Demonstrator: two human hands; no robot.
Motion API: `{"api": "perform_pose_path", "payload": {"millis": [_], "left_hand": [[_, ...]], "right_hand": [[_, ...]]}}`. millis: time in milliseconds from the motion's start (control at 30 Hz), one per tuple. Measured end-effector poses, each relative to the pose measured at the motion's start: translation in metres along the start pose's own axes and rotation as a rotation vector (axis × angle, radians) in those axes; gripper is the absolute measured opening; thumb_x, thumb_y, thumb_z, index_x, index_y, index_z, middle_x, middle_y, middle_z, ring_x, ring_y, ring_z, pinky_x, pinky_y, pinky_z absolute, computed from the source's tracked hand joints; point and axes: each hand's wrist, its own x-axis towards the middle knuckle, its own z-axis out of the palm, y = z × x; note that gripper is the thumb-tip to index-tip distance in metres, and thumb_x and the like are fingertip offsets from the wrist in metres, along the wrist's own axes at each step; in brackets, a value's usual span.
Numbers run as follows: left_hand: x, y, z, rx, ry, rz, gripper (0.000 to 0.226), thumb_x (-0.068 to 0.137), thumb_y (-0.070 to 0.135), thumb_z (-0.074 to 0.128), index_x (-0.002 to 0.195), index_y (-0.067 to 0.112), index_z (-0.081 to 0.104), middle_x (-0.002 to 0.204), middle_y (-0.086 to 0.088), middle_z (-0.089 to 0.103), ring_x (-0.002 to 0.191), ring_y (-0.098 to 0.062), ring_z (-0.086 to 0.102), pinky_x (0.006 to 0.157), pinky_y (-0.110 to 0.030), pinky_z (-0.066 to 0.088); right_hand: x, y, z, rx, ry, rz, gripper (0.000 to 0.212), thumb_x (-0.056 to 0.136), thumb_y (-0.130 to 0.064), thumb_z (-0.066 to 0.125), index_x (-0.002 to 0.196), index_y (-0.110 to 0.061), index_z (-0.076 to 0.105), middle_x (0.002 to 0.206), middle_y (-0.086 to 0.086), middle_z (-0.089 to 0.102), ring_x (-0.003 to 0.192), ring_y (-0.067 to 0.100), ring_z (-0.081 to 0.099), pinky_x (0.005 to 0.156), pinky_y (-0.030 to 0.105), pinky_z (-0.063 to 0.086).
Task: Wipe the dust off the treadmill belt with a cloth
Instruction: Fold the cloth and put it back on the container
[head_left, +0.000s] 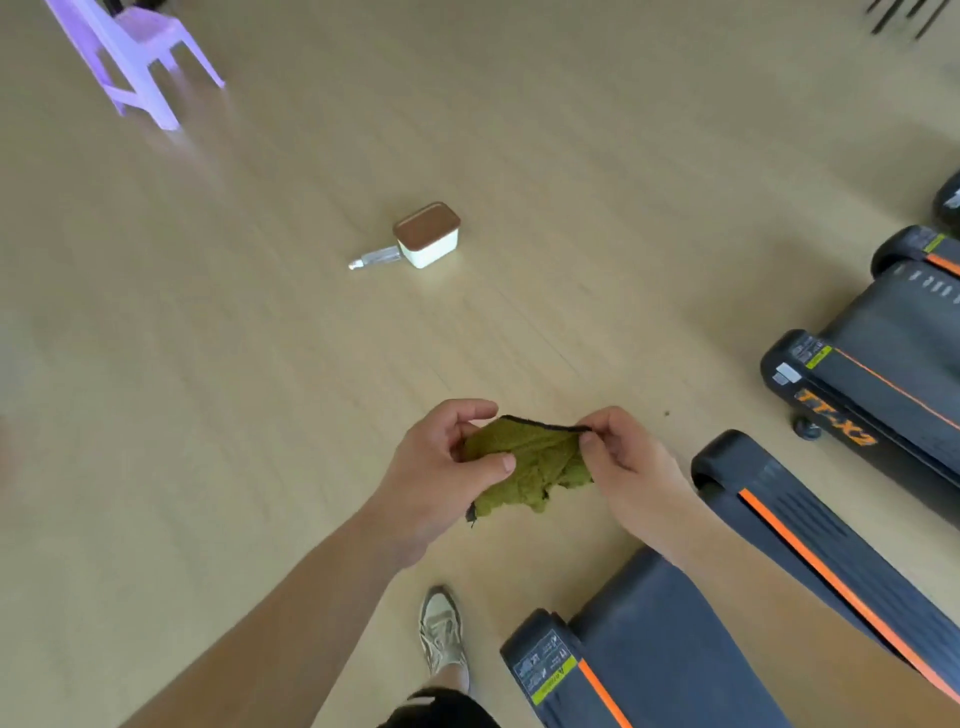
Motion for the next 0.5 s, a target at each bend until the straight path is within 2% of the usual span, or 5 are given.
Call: {"api": "perform_pose_path", "payload": {"millis": [100,167,267,400,500], "left_hand": [[0.051,0.050,-0.049,0.073,-0.041,0.022,0.037,0.084,0.017,0.076,0.116,0.035,0.067,0.098,0.008,0.074,0.088,-0.007,0.072,0.069,-0.015,0.052],[0.082,0.080,-0.073,0.159,-0.046,0.018,0.019,0.084,0.022,0.075,0.100,0.031,0.072,0.090,0.009,0.075,0.078,-0.003,0.070,0.064,-0.014,0.051],[0.133,0.114,-0.104,0.175,0.044,0.051,0.006,0.085,0.027,0.075,0.085,0.024,0.069,0.075,0.010,0.067,0.062,0.001,0.060,0.054,-0.012,0.045],[0.203,0.151,-0.140,0.106,0.143,0.088,0.009,0.088,0.027,0.071,0.087,0.019,0.066,0.076,0.004,0.066,0.065,-0.005,0.059,0.057,-0.015,0.047],[0.269,0.183,-0.164,0.049,0.237,0.106,0.006,0.090,0.019,0.068,0.090,0.014,0.065,0.076,-0.004,0.068,0.058,-0.004,0.058,0.049,-0.013,0.044]], "right_hand": [[0.067,-0.054,0.014,-0.042,0.008,-0.052,0.017,0.107,-0.027,0.046,0.098,-0.034,0.058,0.084,0.004,0.067,0.066,0.010,0.056,0.055,0.020,0.044],[0.107,-0.084,0.019,-0.060,0.036,-0.103,0.014,0.106,-0.032,0.050,0.099,-0.037,0.061,0.084,-0.005,0.068,0.075,0.008,0.061,0.062,0.023,0.049],[0.167,-0.123,0.024,-0.086,0.044,-0.163,0.010,0.102,-0.037,0.058,0.094,-0.036,0.064,0.077,-0.007,0.065,0.069,0.013,0.060,0.063,0.036,0.052],[0.248,-0.161,0.019,-0.274,-0.066,-0.149,0.019,0.095,-0.051,0.065,0.084,-0.036,0.066,0.069,-0.014,0.065,0.061,0.007,0.059,0.056,0.028,0.048],[0.330,-0.191,0.016,-0.407,-0.220,-0.092,0.020,0.095,-0.049,0.065,0.083,-0.033,0.068,0.072,-0.010,0.066,0.069,0.010,0.063,0.063,0.031,0.050]]}}
